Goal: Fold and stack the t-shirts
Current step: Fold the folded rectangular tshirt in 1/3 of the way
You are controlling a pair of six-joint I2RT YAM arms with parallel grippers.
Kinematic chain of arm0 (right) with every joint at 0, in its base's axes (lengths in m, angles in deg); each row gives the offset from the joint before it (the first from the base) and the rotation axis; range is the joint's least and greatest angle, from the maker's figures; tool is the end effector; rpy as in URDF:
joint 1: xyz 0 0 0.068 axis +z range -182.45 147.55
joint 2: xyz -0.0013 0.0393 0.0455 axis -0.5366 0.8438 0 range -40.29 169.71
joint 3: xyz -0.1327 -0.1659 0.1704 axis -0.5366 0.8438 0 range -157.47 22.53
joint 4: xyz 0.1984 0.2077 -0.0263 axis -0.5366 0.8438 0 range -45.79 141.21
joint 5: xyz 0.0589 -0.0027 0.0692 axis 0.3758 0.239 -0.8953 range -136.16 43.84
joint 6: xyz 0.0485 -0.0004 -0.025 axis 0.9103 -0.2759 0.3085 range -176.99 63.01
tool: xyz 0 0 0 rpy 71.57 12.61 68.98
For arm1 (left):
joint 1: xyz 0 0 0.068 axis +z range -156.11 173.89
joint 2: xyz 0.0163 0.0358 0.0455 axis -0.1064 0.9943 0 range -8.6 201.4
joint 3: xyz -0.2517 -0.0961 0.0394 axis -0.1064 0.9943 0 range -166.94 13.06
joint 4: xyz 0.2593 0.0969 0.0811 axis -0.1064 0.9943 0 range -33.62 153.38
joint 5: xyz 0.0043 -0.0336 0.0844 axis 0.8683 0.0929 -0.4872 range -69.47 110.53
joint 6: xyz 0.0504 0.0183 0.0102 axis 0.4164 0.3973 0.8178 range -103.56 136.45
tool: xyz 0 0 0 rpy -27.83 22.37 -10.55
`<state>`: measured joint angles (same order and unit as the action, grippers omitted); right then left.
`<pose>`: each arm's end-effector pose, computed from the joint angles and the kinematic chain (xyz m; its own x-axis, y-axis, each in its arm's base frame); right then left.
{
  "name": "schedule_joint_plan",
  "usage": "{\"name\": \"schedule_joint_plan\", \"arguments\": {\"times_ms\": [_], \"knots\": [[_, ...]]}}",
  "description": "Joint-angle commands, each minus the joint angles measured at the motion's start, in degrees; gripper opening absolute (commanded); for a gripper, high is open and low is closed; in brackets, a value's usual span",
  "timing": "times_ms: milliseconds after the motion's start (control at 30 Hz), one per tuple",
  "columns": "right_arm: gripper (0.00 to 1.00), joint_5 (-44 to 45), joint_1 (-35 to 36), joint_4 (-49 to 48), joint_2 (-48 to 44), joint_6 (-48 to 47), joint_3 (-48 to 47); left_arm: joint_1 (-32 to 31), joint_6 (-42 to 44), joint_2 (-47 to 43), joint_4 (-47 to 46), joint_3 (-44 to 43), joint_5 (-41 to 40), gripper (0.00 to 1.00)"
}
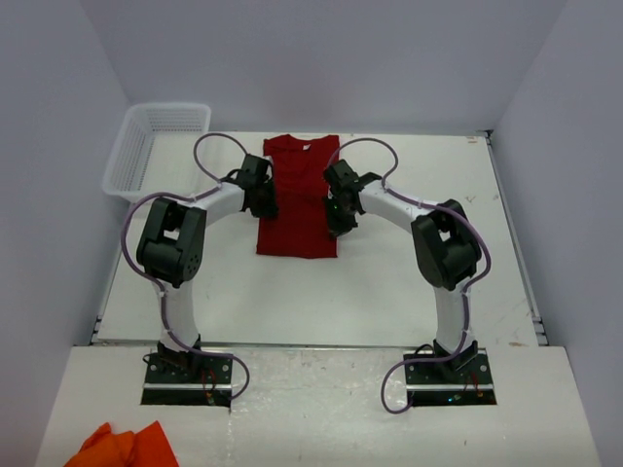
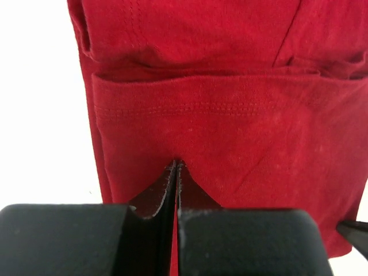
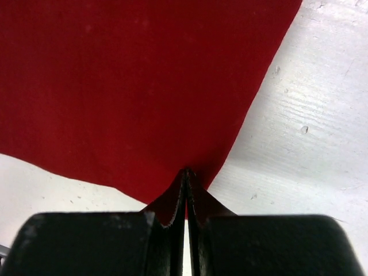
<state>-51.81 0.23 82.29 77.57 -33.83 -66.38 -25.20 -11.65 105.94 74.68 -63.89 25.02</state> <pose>0.3807 0.2485 0.1649 -0.9366 -0.1358 -0.3231 -0.2189 0.9466 0.2368 0.4195 -0.1482 0.1423 -0.8633 -0.1980 -0.4642 -0.0442 0.9460 -0.3212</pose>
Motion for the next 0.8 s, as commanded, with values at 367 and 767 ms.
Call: {"name": "schedule_joint_plan", "arguments": {"times_ms": [367,767], "knots": [[0.00,-2.61,0.45,-4.51,1.93,4.70,6.71,-0.51,-2.84,-1.07,-5.12,9.52,-2.64,0.00],[0.00,-1.91,1.68,-11.01,-4.30,8.83,21.56,-4.20,-4.86,-7.66,-6.53,21.66,-5.72,0.00]]}}
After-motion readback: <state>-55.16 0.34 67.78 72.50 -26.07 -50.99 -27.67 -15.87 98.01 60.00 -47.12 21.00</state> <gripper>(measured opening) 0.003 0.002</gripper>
